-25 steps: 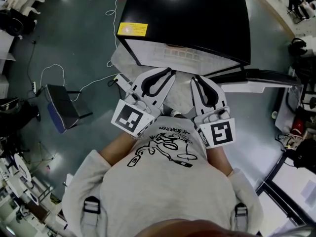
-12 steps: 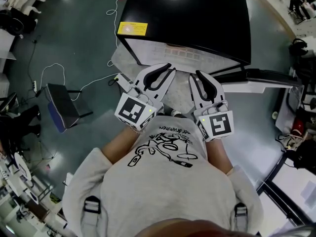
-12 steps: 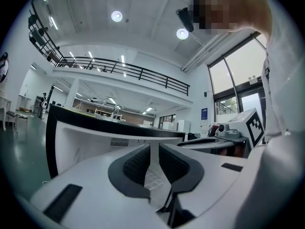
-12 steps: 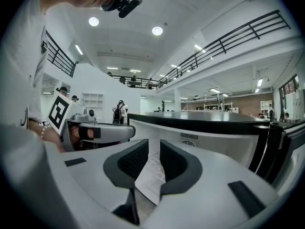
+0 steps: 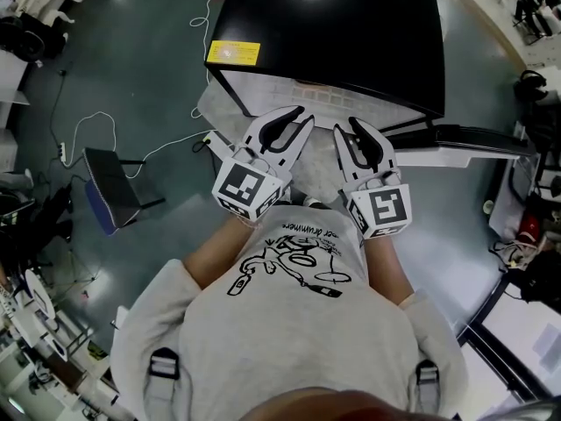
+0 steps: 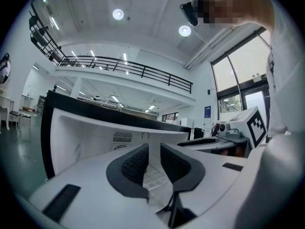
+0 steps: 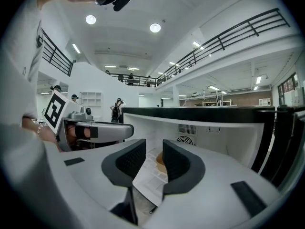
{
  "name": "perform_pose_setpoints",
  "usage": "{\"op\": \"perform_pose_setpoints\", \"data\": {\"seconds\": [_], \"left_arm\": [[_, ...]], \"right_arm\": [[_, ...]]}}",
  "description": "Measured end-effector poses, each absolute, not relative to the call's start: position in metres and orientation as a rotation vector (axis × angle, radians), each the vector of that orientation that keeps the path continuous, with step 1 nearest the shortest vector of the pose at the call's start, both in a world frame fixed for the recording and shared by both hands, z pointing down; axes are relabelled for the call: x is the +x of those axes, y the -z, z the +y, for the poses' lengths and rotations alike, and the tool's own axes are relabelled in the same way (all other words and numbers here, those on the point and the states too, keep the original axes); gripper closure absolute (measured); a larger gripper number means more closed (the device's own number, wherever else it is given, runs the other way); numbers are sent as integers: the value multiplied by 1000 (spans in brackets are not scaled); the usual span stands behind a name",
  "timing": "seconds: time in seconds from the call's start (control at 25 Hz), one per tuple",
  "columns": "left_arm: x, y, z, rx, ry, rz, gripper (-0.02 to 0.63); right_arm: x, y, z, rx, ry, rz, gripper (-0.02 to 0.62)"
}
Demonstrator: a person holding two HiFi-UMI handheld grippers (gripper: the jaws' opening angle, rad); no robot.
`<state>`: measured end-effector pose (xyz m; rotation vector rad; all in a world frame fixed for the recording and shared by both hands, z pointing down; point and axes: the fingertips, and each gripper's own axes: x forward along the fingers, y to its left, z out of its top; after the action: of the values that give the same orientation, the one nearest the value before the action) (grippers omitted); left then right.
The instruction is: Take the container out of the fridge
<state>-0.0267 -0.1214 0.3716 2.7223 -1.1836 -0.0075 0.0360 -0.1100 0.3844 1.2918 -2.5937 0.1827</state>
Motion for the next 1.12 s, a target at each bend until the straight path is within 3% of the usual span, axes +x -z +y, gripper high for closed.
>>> {"op": "perform_pose_setpoints", "data": {"seconds": [1.12], "left_arm": [[-30,-436,-182,2599,-97,-1309,479]], "right_arm": [[54,-449,-173,1341,-254,-2498,426]]}}
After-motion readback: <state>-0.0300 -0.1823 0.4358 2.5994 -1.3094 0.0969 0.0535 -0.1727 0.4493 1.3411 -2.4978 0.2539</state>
